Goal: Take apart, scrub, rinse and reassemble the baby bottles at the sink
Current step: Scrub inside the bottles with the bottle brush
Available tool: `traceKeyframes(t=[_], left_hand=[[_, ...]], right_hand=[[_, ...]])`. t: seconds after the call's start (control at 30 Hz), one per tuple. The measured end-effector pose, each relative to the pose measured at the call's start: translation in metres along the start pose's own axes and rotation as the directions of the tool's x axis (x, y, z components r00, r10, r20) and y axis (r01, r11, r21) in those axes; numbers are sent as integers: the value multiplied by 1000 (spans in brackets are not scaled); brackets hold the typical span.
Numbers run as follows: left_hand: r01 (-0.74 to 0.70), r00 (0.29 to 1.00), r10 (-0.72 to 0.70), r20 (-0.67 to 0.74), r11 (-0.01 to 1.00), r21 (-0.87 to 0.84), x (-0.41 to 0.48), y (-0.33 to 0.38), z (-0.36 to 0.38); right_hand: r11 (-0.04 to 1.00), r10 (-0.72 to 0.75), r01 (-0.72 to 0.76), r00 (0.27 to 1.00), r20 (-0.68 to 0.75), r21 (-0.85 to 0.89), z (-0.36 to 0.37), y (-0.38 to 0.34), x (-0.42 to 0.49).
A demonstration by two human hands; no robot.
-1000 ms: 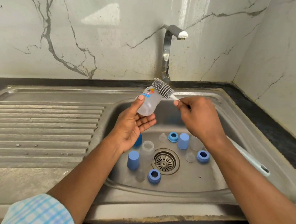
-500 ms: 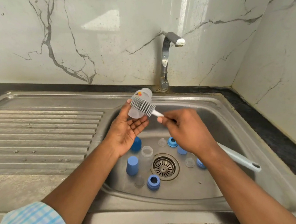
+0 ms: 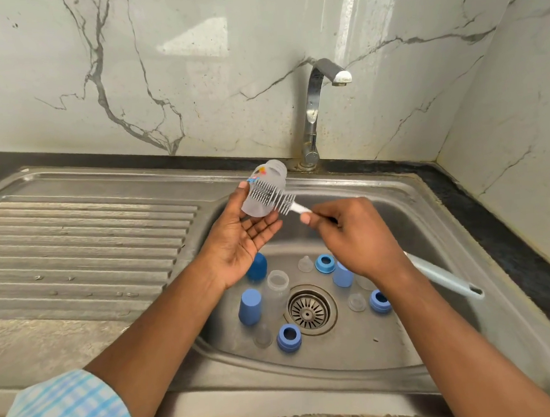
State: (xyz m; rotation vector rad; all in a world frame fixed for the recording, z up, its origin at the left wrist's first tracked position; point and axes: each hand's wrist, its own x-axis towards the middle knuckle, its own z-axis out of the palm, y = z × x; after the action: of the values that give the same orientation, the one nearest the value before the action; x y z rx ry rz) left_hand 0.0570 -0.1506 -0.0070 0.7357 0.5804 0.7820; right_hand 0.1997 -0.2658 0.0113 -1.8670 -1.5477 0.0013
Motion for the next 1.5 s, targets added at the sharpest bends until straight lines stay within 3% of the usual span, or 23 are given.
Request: traceKeyframes(t=[0.13,0.47,0.6,0.83,1.07,1.3,1.5], left_hand=[[27,999,-28,23,999,28,-3,-6,5],[98,989,-102,103,994,42,-1,-6,0],[31,990,-43,137,995,94,-1,-6,-1],[4,997,-23,77,972,234,4,-10,-1],[-50,998,45,42,991,128,7,-7,-7],[59,996,-71,62,983,176,-1,-11,2],[32,999,-35,18,992,124,1,-4,0]], right_hand=[[989,146,-147,977,-154,6,-4,14,4],[997,75,-74,995,-65,23,-1,6,-1],[998,63,-62,997,-43,18,-2,1,-4],[979,199,-203,971,-134,-16,-7,9,-2],[983,117,-122,992,41,134,5,-3,-6],[984,176,-179,961,-215,3,0,8,0],[999,49,-49,999,-19,2,0,-1,-7]])
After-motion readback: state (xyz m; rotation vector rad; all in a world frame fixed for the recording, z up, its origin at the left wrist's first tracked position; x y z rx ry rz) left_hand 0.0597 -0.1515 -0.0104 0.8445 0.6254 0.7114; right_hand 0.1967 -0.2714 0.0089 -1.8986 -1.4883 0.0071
